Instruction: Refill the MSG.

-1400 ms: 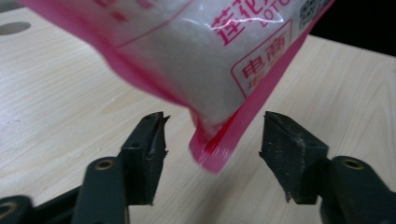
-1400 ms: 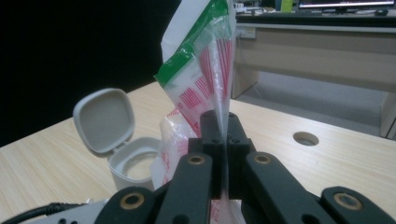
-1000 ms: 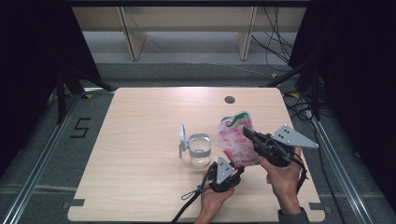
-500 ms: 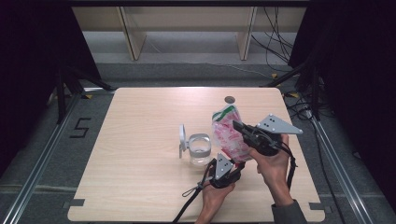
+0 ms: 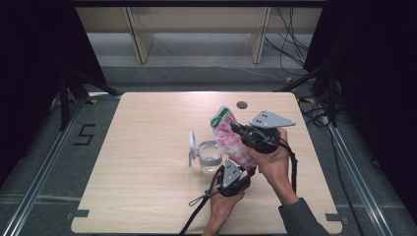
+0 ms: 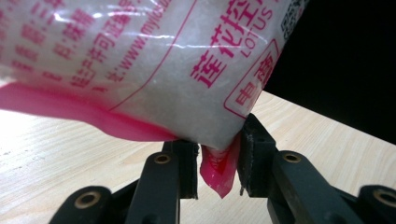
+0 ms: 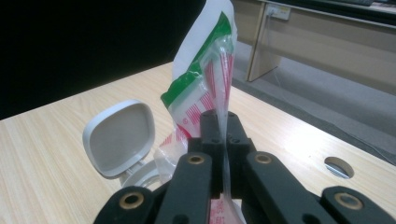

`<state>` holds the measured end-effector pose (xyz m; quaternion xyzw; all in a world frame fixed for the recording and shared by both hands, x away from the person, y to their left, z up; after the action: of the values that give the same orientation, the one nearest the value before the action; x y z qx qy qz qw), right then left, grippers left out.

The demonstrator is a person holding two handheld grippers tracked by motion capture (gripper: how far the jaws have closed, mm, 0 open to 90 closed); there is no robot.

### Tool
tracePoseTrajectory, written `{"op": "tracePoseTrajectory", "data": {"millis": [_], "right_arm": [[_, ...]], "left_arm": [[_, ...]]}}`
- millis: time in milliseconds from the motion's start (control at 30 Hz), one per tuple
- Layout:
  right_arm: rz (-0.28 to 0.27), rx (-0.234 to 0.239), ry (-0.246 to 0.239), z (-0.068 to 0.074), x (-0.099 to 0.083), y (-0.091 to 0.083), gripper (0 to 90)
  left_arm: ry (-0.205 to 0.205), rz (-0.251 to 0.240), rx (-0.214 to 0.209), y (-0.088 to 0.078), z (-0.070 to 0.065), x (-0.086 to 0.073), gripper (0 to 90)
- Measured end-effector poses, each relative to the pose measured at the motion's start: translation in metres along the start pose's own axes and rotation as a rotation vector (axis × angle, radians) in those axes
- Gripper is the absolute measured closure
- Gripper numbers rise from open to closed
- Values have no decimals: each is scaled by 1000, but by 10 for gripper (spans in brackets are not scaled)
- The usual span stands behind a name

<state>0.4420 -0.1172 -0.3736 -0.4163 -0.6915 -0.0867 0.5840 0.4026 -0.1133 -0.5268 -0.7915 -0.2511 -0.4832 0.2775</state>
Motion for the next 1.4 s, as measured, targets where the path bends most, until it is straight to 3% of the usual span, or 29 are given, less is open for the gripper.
{"op": "tracePoseTrajectory", "data": {"millis": [200,267,333,367,500,600,700,800,1067,1133,1167,1200,1267,1400], "right_arm": [[40,29,7,5,4,8,900],[57,45,-27,6,4,11,900],[59,30,-24,6,3,14,900],[70,54,-11,8,3,15,900],[74,60,-29,10,5,19,900],[86,51,-8,11,6,21,900],[102,60,-37,10,5,23,900],[116,65,-22,12,5,25,900],[101,50,-60,10,7,30,900],[107,62,-48,11,6,30,900],[110,55,-20,12,6,30,900],[122,66,-34,11,5,29,900],[121,69,-40,11,5,30,900],[109,58,-46,12,7,32,900]], "left_arm": [[-13,-12,-24,1,-2,0,718],[-18,-11,-29,1,-2,-1,719],[-18,-7,-27,1,0,-1,719],[-20,-8,-26,1,0,-1,720],[-27,-17,-39,1,0,1,721],[-23,-15,-43,2,1,1,722],[-27,-13,-46,3,0,1,723],[-33,-19,-52,5,-1,1,724],[-15,-5,-58,4,0,2,725],[-8,-1,-55,4,1,1,725],[4,9,-52,4,2,1,725],[-28,-15,-59,5,0,2,726],[-11,-2,-60,4,1,2,725],[-14,-7,-64,5,0,3,726]]}}
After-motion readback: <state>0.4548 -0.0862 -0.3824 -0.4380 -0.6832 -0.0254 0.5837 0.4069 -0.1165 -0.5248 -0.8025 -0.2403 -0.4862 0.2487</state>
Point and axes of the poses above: each handheld gripper's, and its own axes: y roughly forward along the jaws, x roughly out of its top, z roughly to its left, the point moved 8 cm from there along y, roughly forward along the jaws, and after that the axes turned 15 degrees about -y, right-handed, at the moved point
